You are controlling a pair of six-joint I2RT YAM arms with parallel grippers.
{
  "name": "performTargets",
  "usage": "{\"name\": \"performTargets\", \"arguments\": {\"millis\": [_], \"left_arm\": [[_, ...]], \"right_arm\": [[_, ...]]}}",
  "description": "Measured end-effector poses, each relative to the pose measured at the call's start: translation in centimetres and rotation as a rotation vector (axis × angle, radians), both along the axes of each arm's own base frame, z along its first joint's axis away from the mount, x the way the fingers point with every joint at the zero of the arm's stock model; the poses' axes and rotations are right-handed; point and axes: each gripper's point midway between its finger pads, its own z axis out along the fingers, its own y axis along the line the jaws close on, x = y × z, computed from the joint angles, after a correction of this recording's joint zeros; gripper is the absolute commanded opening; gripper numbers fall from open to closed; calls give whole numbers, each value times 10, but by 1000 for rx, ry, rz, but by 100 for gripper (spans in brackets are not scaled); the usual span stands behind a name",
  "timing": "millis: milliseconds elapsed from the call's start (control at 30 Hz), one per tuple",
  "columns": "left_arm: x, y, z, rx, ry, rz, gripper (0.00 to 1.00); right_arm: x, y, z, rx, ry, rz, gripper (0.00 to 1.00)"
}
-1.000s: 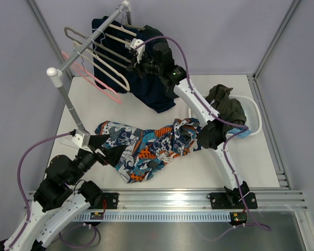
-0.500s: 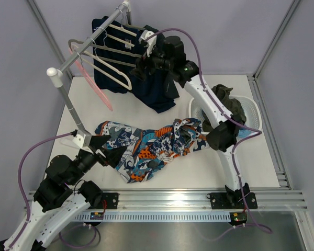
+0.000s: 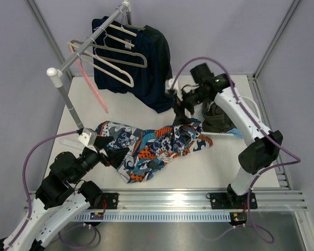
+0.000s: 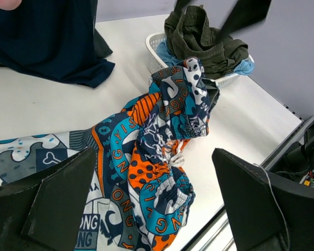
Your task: Remove the shorts from the hanger
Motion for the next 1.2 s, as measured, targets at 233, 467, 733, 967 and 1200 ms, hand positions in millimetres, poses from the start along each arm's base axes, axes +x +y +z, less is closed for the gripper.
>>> {"name": "performTargets", "arguments": {"millis": [233,467,733,967,1200], "left_arm": [[0,-6,-5,12,24,-22,99],[-1,-7,-5,6,29,-34,99],[-2,-9,-3,3,24,-46,99],[-2,-10,-4,12,23,-51,99],[-2,-9,-3,19,9,-51,99]], "right_arm": [[-55,-19,-150,-430,208,-50,99],[-27,-29,-182,-551,136,-243,44],[-30,-14,-186,-519,239,-264,0],[-38,9,-88,-235,180,-210,0],[11,-60,173,299,-222,-434,0]]}}
